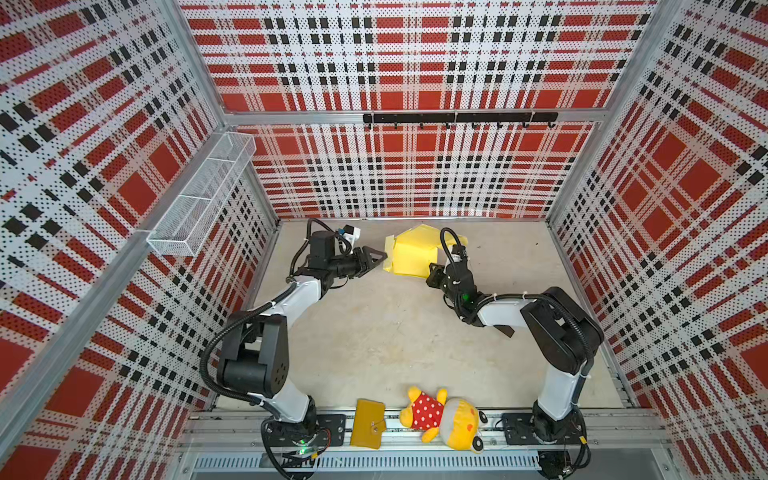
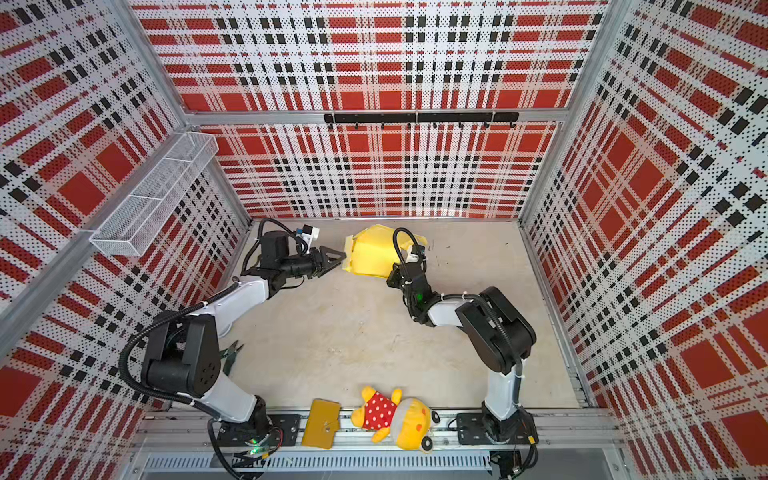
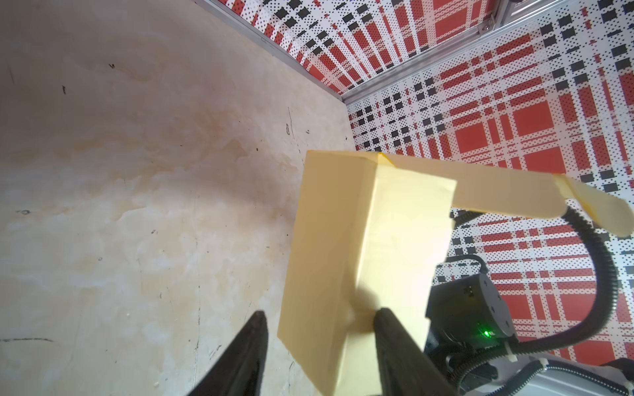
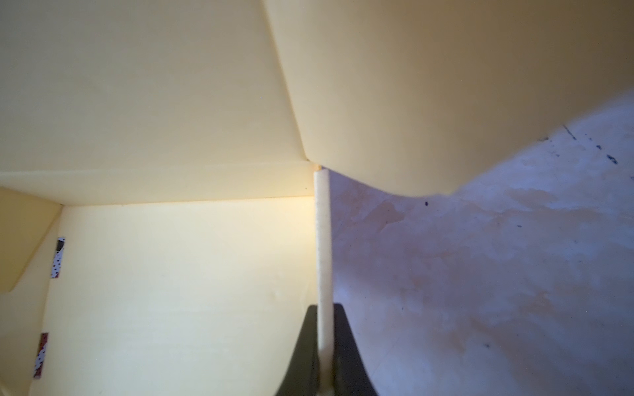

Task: Fold the paper box
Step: 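Close the left gripper on the box's near upright wall edge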

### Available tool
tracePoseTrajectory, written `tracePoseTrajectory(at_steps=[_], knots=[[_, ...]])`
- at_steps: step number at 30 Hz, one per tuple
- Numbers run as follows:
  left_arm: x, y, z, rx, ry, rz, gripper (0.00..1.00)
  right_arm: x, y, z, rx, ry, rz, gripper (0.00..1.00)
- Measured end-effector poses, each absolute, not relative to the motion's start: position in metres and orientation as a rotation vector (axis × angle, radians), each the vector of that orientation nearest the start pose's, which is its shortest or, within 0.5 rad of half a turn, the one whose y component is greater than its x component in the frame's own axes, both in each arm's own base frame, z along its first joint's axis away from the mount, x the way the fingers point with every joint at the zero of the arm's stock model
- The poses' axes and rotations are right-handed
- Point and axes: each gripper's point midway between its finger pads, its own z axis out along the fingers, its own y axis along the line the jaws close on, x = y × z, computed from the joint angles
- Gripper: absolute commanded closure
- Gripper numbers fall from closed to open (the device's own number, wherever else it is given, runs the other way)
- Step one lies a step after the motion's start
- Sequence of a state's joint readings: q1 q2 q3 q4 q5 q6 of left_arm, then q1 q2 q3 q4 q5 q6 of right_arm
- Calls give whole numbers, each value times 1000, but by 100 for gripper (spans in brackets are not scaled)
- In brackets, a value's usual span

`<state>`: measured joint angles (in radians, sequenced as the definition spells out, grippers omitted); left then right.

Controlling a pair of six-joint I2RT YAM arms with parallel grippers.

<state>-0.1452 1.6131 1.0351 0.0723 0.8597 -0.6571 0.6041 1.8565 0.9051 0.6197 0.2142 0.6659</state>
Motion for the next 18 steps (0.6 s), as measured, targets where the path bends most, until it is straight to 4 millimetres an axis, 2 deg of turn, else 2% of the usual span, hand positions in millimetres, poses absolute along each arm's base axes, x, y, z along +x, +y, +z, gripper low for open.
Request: tracePoseTrajectory(at_steps=[3, 6, 12, 18], knots=[[409, -196, 201, 30, 2179, -1366, 56, 444, 261, 121, 211, 1947, 647, 100], [408, -203, 199, 51, 2196, -1367, 57, 444, 258, 118, 215, 1959, 633, 100], [407, -215, 194, 83, 2226, -1360, 55, 443, 252, 111, 230, 1979, 593, 100], [405, -215, 181, 72, 2270, -1334, 54, 444, 245, 107, 252, 1989, 544, 100]])
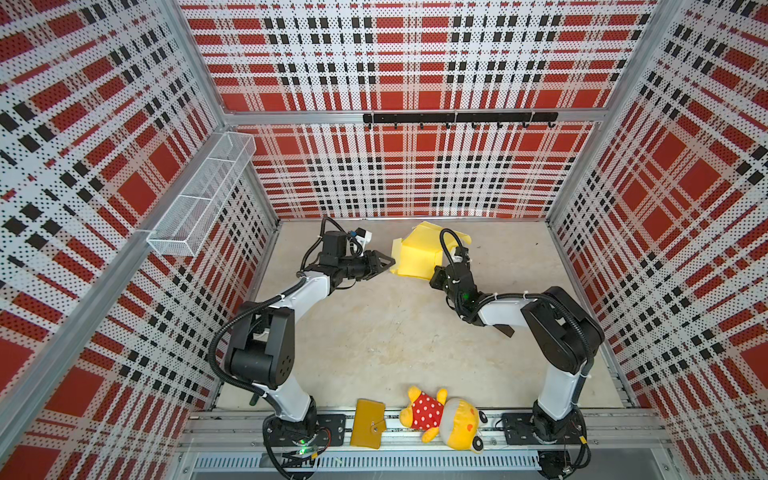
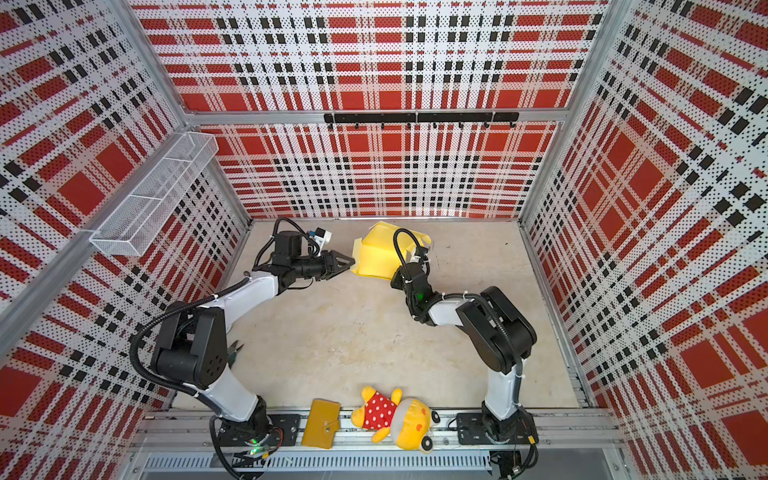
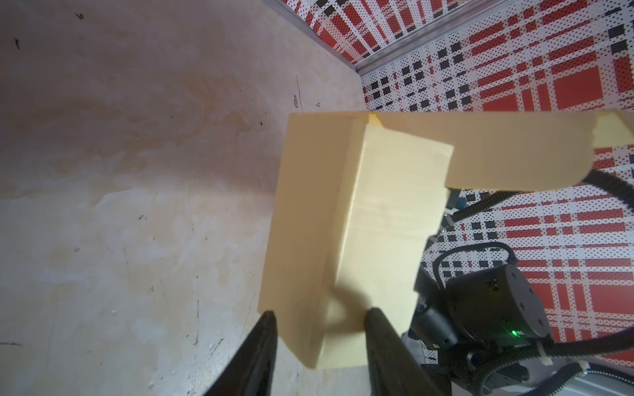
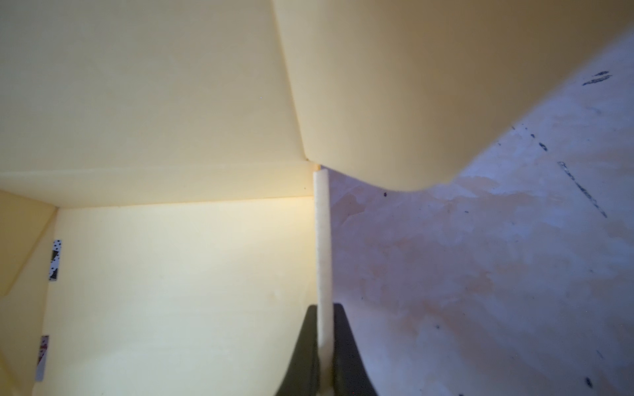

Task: Fold the paper box
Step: 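Close the left gripper on the box's near upright wall edge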

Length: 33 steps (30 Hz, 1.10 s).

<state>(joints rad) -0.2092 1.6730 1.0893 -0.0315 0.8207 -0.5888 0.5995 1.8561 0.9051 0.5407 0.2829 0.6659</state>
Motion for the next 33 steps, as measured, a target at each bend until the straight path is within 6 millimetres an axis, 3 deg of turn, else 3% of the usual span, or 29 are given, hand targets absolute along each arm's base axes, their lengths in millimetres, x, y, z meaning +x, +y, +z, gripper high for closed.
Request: tracePoseTrajectory(at_steps=[6, 9, 16, 25, 33], knots=[[405, -211, 173, 63, 2299, -1291, 55, 442, 242, 101, 258, 2009, 517, 100], [405, -210, 172, 57, 2303, -1289, 51, 442, 241, 100, 258, 2012, 514, 100], [414, -212, 192, 19, 2219, -1413, 43, 442, 243, 102, 254, 2009, 524, 100], [423, -204, 201, -21, 2172, -1462, 54, 444, 254, 111, 229, 2000, 580, 100], [424, -200, 183, -24, 2231, -1392, 52, 444, 256, 110, 221, 2008, 586, 100]])
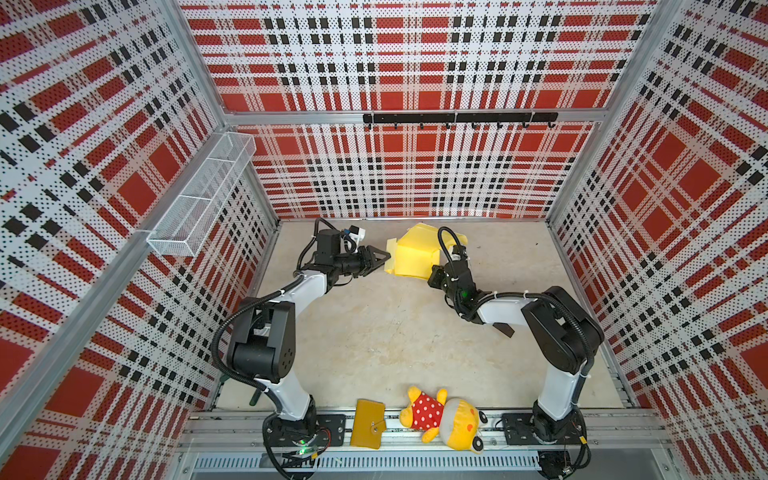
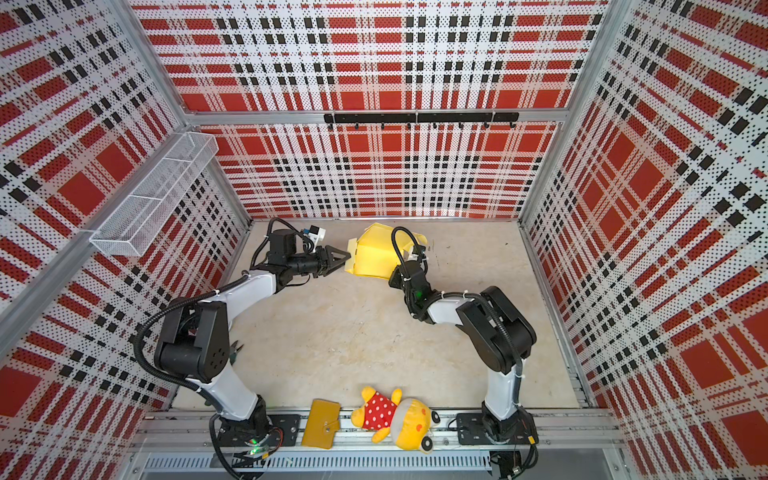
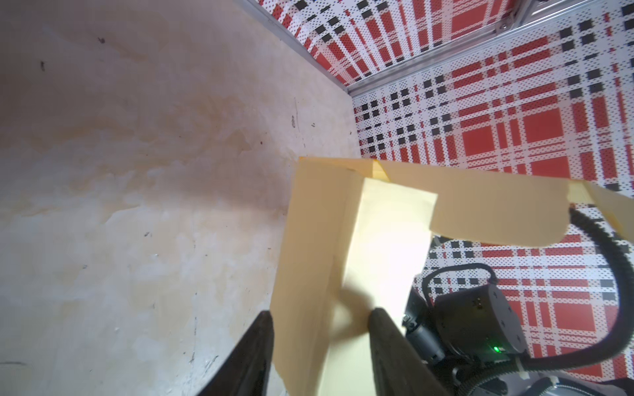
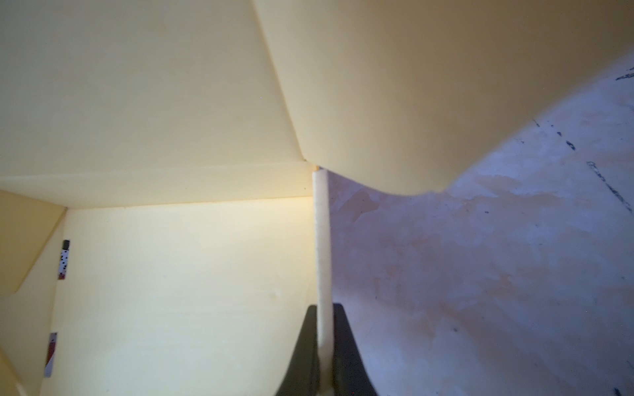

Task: Fold the paper box
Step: 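Close the left gripper on the box's near upright wall edge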

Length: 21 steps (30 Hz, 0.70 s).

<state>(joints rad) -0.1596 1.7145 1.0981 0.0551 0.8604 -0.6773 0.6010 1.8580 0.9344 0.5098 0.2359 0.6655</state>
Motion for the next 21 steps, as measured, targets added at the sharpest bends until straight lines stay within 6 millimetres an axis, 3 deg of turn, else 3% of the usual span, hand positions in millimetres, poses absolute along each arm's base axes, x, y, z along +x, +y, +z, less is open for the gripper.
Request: tracePoseTrajectory(at_steps=[7, 13, 21], knots=[[424, -194, 167, -42, 2292, -1307, 55, 444, 256, 109, 217, 2013, 582, 100], [423, -195, 164, -32, 2304, -1281, 56, 443, 256, 107, 212, 2019, 577, 100], [413, -213, 160, 22, 2339, -1270, 65, 439, 258, 102, 194, 2043, 541, 100]])
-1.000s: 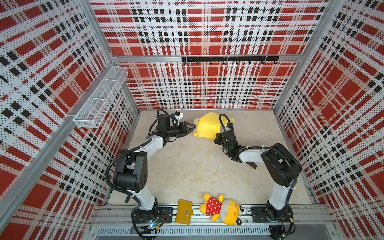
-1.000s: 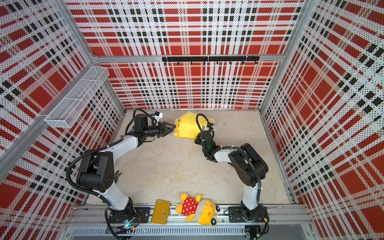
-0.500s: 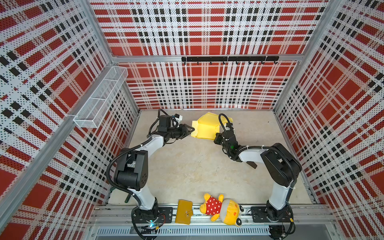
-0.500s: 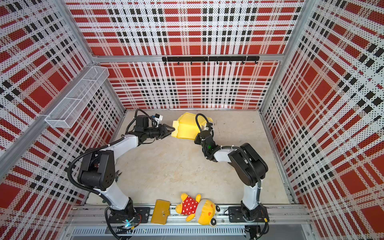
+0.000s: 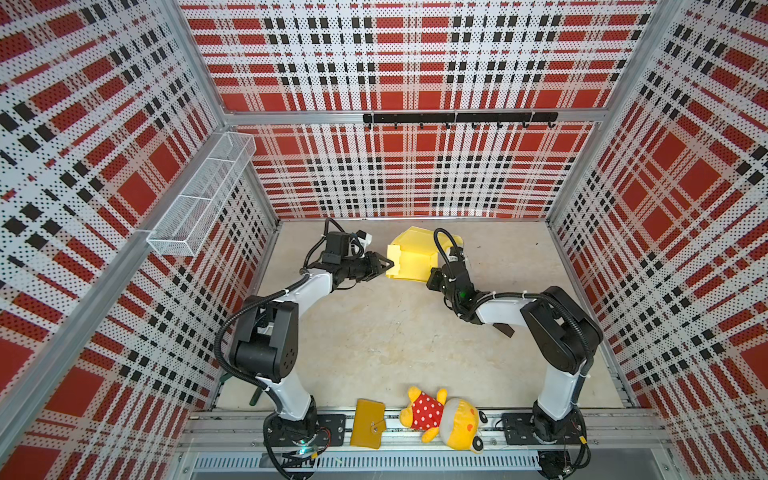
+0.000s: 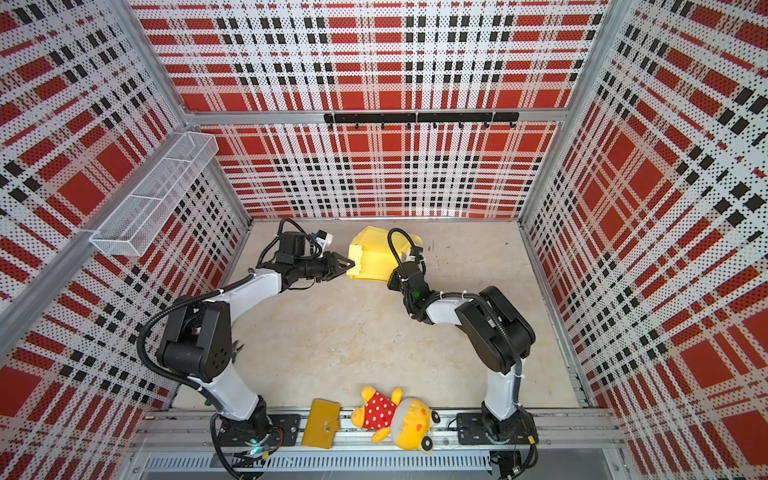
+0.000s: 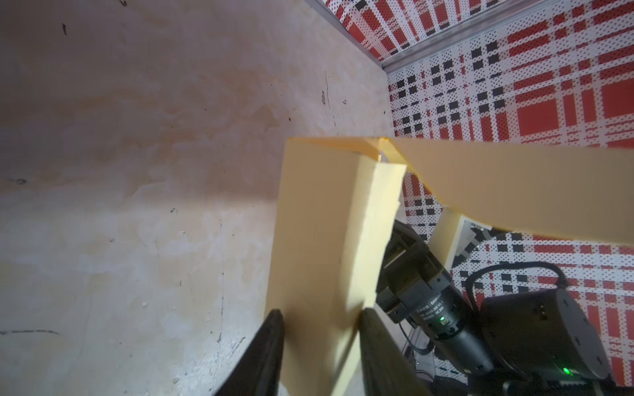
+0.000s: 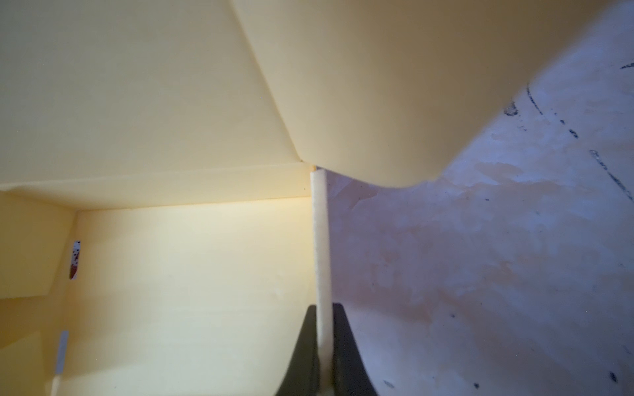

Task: Fold the paper box
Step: 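Push the gripped wall edge with the left gripper toward the right gripper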

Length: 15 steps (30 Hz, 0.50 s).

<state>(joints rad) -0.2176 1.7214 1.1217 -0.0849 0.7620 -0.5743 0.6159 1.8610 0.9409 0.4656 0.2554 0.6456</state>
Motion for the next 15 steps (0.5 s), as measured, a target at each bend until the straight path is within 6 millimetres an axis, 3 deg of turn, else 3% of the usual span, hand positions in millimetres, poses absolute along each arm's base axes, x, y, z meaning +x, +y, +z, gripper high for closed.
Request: tracePoseTrajectory(at_steps=[8, 15], knots=[[416, -217, 161, 47, 2367, -1181, 71, 439, 249, 97, 227, 2060, 450, 100], [416, -229, 150, 88, 2405, -1138, 64, 438, 244, 99, 255, 2055, 367, 100]])
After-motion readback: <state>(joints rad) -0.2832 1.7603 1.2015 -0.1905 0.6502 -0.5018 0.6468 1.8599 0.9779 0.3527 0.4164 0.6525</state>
